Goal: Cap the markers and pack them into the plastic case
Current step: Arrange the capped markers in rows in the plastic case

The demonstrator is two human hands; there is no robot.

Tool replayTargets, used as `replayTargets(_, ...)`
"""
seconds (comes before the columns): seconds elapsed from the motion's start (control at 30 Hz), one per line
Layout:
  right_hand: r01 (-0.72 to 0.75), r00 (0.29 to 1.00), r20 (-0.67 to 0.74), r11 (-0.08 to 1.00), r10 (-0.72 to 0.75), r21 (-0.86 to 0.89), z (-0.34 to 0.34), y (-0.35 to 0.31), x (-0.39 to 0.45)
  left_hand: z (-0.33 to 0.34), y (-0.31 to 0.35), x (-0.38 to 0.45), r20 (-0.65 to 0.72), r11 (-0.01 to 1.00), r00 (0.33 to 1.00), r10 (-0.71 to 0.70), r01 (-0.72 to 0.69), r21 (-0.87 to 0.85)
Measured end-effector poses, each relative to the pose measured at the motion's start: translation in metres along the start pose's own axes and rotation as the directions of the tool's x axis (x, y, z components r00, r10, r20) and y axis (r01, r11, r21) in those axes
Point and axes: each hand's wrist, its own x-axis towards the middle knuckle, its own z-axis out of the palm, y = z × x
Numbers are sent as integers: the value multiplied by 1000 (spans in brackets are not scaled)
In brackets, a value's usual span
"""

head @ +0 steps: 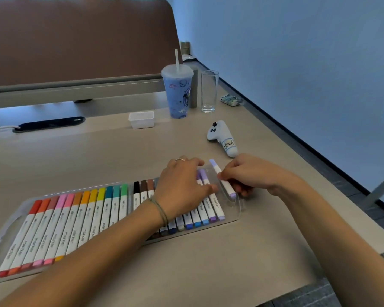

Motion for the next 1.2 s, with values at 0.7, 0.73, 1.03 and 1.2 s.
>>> replayTargets(0.7,10,1000,8,899,-6,-438,14,-13,-7,-8,-25,-24,111,978,978,179,-189,90)
replayTargets(0.73,5,1000,5,878,-3,-478,15,-14,-7,-7,-25,-25,122,977,976,180,-192,94)
replayTargets(1.03,-74,996,-83,746,26,-662,29,-31,-9,-6,-25,-26,131,970,970,204,-218,107)
replayTargets(1.2,-97,988,-154,658,-28,-746,39,-38,-20,-3,-27,-27,123,969,970,209,-222,107)
